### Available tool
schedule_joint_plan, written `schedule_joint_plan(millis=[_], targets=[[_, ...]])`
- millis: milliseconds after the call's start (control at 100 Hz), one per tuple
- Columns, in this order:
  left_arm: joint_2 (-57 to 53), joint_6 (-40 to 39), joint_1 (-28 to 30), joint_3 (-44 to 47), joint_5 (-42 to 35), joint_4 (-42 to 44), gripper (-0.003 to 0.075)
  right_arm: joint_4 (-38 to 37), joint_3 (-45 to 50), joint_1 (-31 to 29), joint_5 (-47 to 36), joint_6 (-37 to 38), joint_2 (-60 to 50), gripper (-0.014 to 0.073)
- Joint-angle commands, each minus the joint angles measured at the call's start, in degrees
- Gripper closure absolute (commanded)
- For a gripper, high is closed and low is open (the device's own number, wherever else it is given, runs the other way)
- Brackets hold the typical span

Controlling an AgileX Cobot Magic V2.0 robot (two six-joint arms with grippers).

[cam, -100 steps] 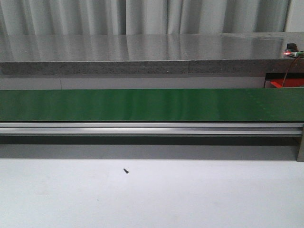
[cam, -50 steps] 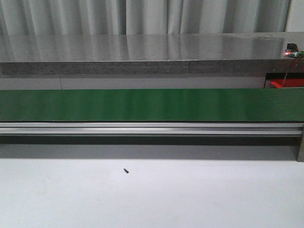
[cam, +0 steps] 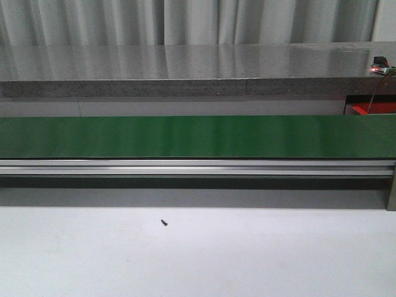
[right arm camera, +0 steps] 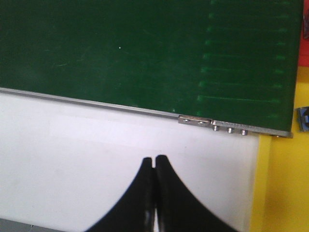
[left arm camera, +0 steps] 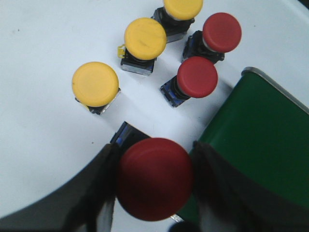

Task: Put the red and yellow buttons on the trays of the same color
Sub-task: 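Carry the red button with the left gripper onto the belt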

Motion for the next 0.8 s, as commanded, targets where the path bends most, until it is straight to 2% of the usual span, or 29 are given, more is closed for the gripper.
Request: schedule_joint_plan(millis=[0,190,530,790], targets=[[-4.26,1.26,-0.26,-1.92,0.90,-1.32,0.0530,0.11,-1.35,-0.02,-2.48,-0.10,-1.59,0.0700],[-4.86,5.78,-0.72,-1.92,5.34,-5.20,0.0530,0.11,-1.35,-0.02,-2.48,-0.10,-1.59,0.0700],[-2.22,6.66,-8.84,-1.92,3.00,-5.83,0.0530,0.11,-1.35,-0.02,-2.88,-0.10,-1.59,0.0700],[0.51,6.66,-10.43,-1.92,1.58,-6.68,0.0529,0.11,-1.35,-0.02,-2.88,-0.10,-1.59,0.0700]])
